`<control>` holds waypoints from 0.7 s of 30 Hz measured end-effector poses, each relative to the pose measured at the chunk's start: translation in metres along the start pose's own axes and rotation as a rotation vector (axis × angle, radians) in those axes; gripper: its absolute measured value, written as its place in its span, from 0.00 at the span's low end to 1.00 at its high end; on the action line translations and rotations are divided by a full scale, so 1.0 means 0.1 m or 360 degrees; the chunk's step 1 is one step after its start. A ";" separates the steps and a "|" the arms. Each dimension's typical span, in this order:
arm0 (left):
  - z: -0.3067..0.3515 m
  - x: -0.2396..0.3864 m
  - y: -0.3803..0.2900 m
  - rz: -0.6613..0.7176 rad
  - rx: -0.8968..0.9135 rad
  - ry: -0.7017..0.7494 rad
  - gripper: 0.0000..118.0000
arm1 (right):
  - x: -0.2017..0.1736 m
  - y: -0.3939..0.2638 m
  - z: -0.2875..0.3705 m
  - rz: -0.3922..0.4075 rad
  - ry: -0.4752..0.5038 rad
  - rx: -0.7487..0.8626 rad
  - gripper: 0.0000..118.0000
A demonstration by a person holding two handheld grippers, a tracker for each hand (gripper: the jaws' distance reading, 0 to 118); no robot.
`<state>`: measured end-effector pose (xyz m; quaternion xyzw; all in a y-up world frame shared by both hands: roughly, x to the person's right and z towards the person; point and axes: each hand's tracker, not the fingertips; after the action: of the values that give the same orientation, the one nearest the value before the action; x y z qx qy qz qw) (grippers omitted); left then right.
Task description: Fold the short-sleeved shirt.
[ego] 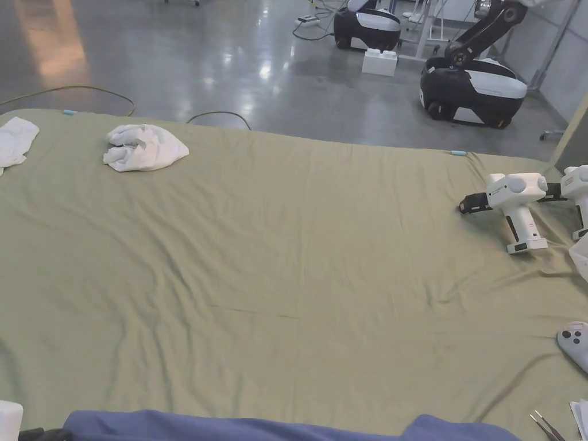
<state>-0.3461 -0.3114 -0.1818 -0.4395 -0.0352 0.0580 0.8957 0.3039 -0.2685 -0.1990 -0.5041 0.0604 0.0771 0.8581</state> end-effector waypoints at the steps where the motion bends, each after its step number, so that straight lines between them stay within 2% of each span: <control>1: -0.02 0.01 -0.05 0.0000 -0.0031 0.0001 0.00 | -0.01 -0.05 -0.04 0.0011 -0.0001 -0.0043 0.02; 10: -0.20 0.06 -0.16 -0.0003 -0.0152 0.0064 0.00 | -0.19 -0.15 -0.32 0.0065 -0.0077 -0.0157 0.03; 12: -0.22 0.08 -0.14 -0.0003 -0.0157 0.0070 0.03 | -0.22 -0.14 -0.35 0.0069 -0.0084 -0.0172 0.07; 15: -0.14 0.08 -0.07 0.0036 -0.0117 0.0070 0.20 | -0.25 -0.10 -0.24 0.0102 -0.0194 -0.0155 0.37; 16: -0.08 0.10 -0.04 0.0053 -0.0064 0.0066 0.38 | -0.24 -0.08 -0.17 0.0083 -0.0212 -0.0124 0.51; 17: -0.04 0.11 0.00 0.0067 -0.0005 0.0059 0.54 | -0.24 -0.04 -0.06 0.0041 -0.0230 -0.0052 0.58; 18: 0.01 0.13 0.05 0.0073 0.0062 0.0065 0.64 | -0.23 0.02 0.09 0.0012 -0.0236 0.0038 0.61; 19: 0.06 0.16 0.10 0.0081 0.0131 0.0065 0.68 | -0.24 0.08 0.20 -0.0009 -0.0240 0.0119 0.61; 21: 0.20 0.30 0.23 0.0088 0.0251 0.0040 0.68 | -0.28 0.21 0.40 -0.0045 -0.0267 0.0296 0.61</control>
<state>-0.3204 -0.2781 -0.1876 -0.3691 -0.0072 0.0798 0.9259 0.2735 -0.2256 -0.1928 -0.4150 -0.0119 0.1009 0.9042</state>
